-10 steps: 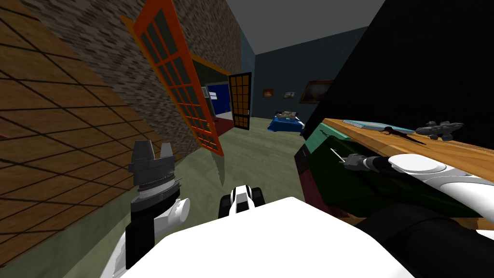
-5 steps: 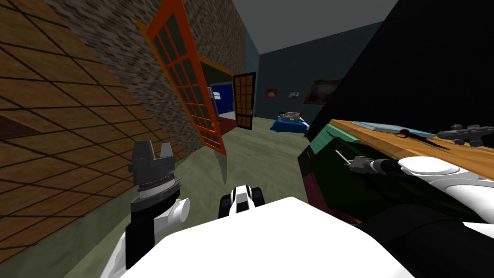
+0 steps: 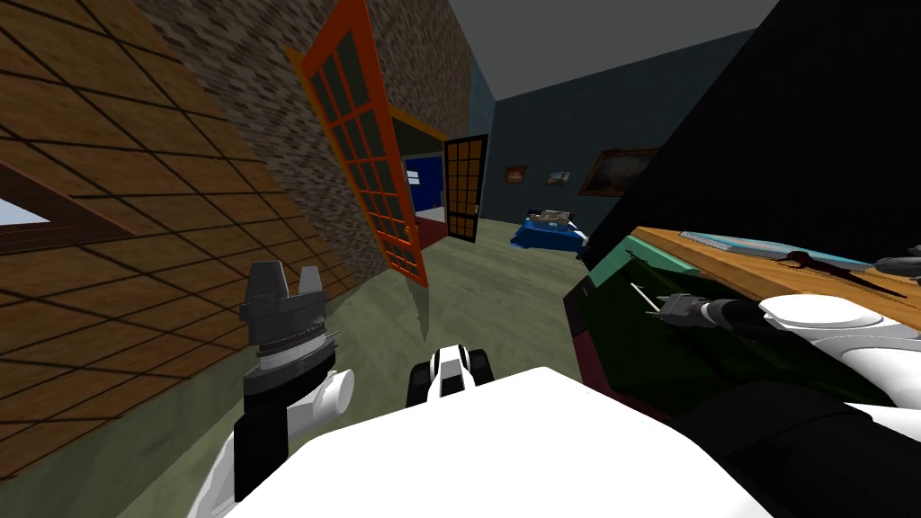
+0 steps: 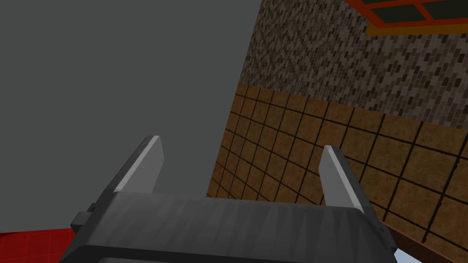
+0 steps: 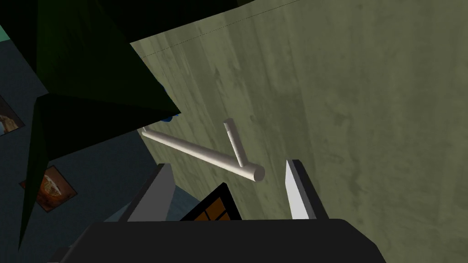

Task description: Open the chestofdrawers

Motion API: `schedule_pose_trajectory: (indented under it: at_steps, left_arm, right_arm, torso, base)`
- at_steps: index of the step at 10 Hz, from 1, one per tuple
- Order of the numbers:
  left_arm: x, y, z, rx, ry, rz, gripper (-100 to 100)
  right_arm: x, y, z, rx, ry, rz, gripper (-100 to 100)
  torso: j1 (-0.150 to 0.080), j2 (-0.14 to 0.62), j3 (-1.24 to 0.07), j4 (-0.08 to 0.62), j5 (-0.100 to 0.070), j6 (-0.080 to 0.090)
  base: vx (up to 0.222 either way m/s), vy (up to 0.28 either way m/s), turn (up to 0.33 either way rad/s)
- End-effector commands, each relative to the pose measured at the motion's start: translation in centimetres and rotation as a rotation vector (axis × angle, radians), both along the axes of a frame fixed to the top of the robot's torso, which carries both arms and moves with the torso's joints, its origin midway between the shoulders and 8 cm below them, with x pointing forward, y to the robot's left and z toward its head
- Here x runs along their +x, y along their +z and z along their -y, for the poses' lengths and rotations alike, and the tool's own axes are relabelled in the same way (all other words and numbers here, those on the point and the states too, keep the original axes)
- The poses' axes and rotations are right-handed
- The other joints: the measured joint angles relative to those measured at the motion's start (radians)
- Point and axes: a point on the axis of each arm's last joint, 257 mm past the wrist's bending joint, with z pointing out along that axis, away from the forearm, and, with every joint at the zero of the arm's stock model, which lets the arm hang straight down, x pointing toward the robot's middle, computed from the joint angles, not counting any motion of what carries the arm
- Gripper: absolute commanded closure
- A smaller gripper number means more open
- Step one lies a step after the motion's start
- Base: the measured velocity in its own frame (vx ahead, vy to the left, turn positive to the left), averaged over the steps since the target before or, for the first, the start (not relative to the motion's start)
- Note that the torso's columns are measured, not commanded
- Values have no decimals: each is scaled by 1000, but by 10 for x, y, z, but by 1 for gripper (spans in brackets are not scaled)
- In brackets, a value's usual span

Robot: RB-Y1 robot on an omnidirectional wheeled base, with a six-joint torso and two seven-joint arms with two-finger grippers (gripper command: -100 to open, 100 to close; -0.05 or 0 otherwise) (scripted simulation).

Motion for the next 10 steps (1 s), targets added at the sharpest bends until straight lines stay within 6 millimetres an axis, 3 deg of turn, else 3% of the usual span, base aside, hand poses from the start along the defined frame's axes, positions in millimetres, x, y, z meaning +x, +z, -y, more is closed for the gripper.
schedule_pose_trajectory:
  at_steps: [1, 3, 4, 5, 10]
  left_arm:
    - [0, 0, 0, 0, 0, 0, 0]
    - [0, 0, 0, 0, 0, 0, 0]
    - [0, 0, 0, 0, 0, 0, 0]
    - [0, 0, 0, 0, 0, 0, 0]
    - [0, 0, 0, 0, 0, 0, 0]
  right_arm:
    - [8, 28, 0, 3, 13, -1, -100]
    - [13, 43, -1, 4, 20, -1, -100]
    - [11, 39, 0, 3, 17, 1, -100]
    - [11, 40, 0, 5, 18, 0, 0]
    - [11, 40, 0, 5, 18, 0, 0]
  torso:
    - [-2, 0, 0, 0, -1, -1]
    - [-1, -2, 0, -1, -2, -3]
    - [0, -3, -1, -1, -2, -3]
    - [0, -3, -1, -1, -2, -3]
    - [0, -2, -1, -1, -2, -3]
  base:
    - [4, -7, -43]
    - [1, -3, -27]
    - [0, 0, 0]
    - [0, 0, 0]
    - [0, 0, 0]
